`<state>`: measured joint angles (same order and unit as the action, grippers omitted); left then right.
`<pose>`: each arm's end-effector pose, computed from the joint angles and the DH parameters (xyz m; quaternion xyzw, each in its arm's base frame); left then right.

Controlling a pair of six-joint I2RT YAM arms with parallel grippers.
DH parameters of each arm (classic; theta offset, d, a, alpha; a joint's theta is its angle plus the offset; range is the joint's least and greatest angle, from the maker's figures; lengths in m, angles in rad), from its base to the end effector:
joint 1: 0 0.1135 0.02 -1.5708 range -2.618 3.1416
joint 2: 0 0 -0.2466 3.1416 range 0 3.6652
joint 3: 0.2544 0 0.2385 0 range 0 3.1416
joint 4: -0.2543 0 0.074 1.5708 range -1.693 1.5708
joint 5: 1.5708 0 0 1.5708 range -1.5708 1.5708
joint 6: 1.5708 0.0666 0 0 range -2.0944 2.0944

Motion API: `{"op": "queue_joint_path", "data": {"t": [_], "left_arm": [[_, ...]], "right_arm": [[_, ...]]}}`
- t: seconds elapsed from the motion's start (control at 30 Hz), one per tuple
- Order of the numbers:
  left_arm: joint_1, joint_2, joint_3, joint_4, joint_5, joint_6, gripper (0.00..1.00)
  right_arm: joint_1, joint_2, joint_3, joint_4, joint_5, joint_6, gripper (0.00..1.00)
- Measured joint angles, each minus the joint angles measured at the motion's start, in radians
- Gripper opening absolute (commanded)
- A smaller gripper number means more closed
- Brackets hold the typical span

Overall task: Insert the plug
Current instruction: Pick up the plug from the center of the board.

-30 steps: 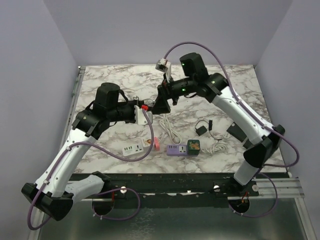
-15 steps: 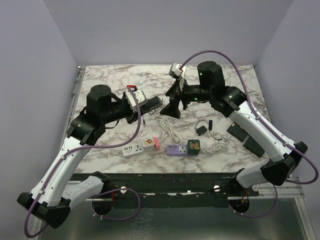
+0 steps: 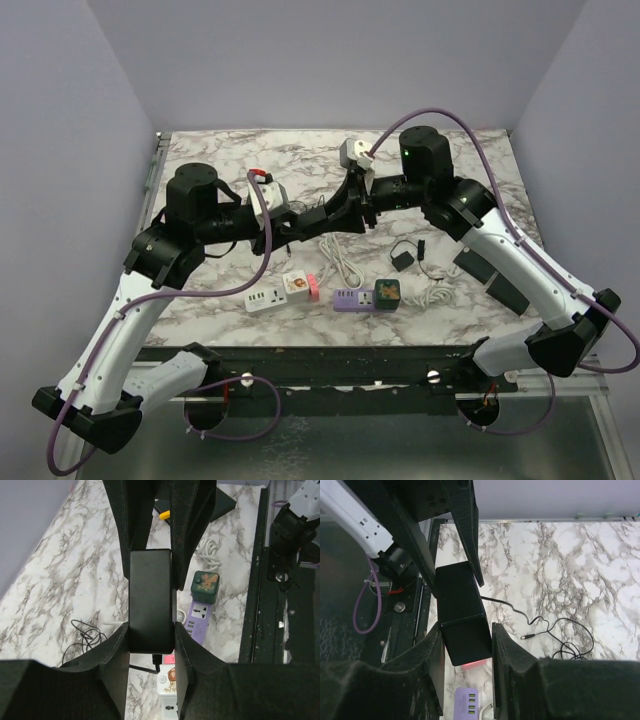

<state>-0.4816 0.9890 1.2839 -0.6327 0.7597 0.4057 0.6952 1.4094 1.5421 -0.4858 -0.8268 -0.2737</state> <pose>0.1589 -0.1348 0.4035 0.5189 0.5923 -0.3227 0.5251 0.2090 0.2381 0.4058 -0.5532 0.5577 0.4318 0.4433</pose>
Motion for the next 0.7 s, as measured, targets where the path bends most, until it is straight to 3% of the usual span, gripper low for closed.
{"op": "queue_joint_path", "data": {"t": [0.03,0.1,0.2,0.4,0.7], "left_arm": [[0.002,0.001,0.001,-0.001,0.008,-0.005,0.00],[0.003,0.003,0.004,-0.007,0.025,-0.025,0.25],[0.002,0.012,0.014,-0.006,0.029,-0.032,0.45],[0.002,0.025,0.015,-0.005,0.024,-0.026,0.56],[0.002,0.032,0.015,-0.009,0.026,-0.027,0.60]], "right_arm": [[0.000,-0.005,-0.004,0.004,-0.010,-0.009,0.02],[-0.001,-0.016,-0.013,0.010,-0.021,-0.028,0.01],[-0.001,-0.030,-0.026,0.021,-0.025,-0.030,0.01],[-0.002,-0.031,-0.026,0.029,-0.025,0.011,0.01],[-0.002,0.023,0.021,0.005,-0.027,0.019,0.01]]}}
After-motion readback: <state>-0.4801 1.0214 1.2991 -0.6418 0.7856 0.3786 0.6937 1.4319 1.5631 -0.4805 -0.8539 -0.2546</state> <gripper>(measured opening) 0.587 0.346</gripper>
